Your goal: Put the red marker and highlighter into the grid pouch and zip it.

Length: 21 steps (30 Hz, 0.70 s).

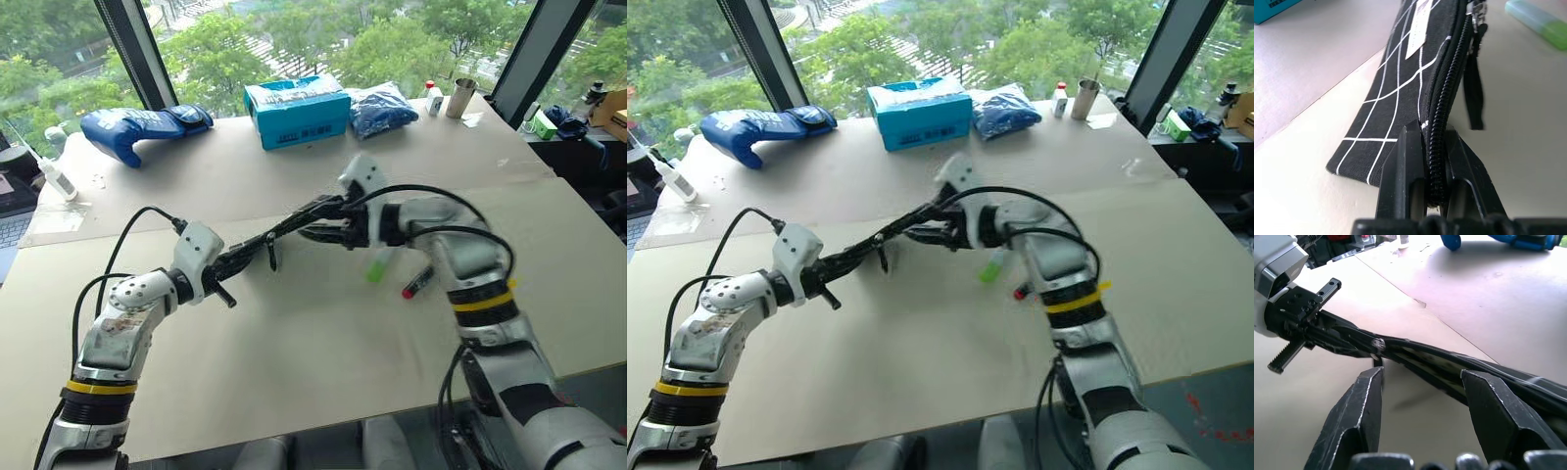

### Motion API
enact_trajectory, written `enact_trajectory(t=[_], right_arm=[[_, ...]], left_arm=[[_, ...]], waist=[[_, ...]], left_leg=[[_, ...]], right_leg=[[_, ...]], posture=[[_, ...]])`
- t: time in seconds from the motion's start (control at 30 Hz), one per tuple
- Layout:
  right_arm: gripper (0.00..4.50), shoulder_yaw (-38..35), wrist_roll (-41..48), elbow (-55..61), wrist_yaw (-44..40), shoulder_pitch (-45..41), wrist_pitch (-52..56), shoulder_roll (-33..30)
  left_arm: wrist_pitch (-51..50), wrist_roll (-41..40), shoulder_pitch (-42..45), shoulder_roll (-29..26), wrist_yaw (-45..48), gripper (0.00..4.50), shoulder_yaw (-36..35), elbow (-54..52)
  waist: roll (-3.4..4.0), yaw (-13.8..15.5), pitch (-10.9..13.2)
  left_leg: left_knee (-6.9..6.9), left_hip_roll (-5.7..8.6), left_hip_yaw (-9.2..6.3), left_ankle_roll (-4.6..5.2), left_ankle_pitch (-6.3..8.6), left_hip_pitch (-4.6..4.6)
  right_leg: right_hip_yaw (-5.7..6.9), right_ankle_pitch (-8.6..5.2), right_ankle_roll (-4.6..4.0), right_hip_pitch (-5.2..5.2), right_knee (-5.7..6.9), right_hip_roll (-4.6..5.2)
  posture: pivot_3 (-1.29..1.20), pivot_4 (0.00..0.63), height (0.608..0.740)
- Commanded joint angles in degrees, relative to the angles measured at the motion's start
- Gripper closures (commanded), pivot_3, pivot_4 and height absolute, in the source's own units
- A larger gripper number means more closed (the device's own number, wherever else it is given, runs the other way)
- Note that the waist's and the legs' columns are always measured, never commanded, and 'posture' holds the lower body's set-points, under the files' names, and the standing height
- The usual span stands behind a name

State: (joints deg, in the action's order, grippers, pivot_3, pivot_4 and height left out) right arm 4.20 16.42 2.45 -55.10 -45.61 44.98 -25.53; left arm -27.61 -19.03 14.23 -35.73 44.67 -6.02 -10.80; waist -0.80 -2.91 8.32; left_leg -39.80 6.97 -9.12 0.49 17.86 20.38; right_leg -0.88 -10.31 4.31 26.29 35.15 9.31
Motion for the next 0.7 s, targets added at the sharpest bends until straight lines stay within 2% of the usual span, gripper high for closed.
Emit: enact_trajectory(t=[0.03,0.1,0.17,0.3,0.53,0.7], right_arm=[[1.66,-5.4,2.8,8.6,-2.8,5.6,-1.1,-8.1],[1.66,-7.7,1.7,8.8,-3.5,9.8,-2.7,-13.9],[1.66,-9.6,-1.4,6.0,0.2,12.1,-2.2,-18.3],[1.66,-13.6,-2.0,3.6,8.0,12.5,5.9,-20.8],[1.66,-19.5,-1.3,4.0,19.6,10.0,23.3,-20.0],[1.66,-25.5,-0.1,9.5,26.8,5.9,39.6,-12.5]], left_arm=[[0.8,-5.6,-1.9,-2.0,4.4,4.5,-4.3,-4.4],[1.0,-6.3,-4.1,-3.8,7.3,4.5,-4.2,-5.0],[3.1,-4.6,-5.8,-5.2,8.5,4.5,-3.3,-4.4],[5.4,-2.7,-5.5,-4.3,6.9,4.5,-2.3,-2.4],[7.3,-1.0,-5.8,-2.3,6.1,4.5,0.5,-1.3],[8.1,-0.5,-4.7,-1.6,6.1,4.5,2.0,0.0]], waist=[[0.0,0.4,0.0],[-0.01,0.7,0.0],[-0.02,0.8,0.0],[-0.04,1.2,0.0],[-0.05,2.1,0.0],[-0.04,2.2,0.0]], left_leg=[[0.0,0.0,0.03,0.01,0.0,0.0],[-0.01,0.0,0.09,0.02,0.01,-0.04],[-0.02,-0.01,0.2,0.02,0.01,-0.08],[-0.04,-0.01,0.47,0.02,0.01,-0.12],[-0.05,-0.15,0.61,0.02,0.01,-0.13],[-0.05,-0.19,0.64,0.03,0.01,-0.13]], right_leg=[[-0.01,0.0,0.0,0.0,-0.04,0.0],[-0.02,0.0,0.0,-0.01,-0.13,0.01],[-0.04,0.0,0.0,-0.02,-0.14,0.03],[-0.12,0.05,-0.09,-0.03,-0.17,0.08],[-0.17,0.11,-0.13,-0.06,-0.18,0.06],[-0.18,0.12,-0.15,-0.06,-0.19,0.03]], posture=[[0.0,0.15,0.74],[0.0,0.15,0.74],[0.0,0.15,0.74],[0.0,0.15,0.74],[0.0,0.15,0.74],[0.0,0.15,0.74]])
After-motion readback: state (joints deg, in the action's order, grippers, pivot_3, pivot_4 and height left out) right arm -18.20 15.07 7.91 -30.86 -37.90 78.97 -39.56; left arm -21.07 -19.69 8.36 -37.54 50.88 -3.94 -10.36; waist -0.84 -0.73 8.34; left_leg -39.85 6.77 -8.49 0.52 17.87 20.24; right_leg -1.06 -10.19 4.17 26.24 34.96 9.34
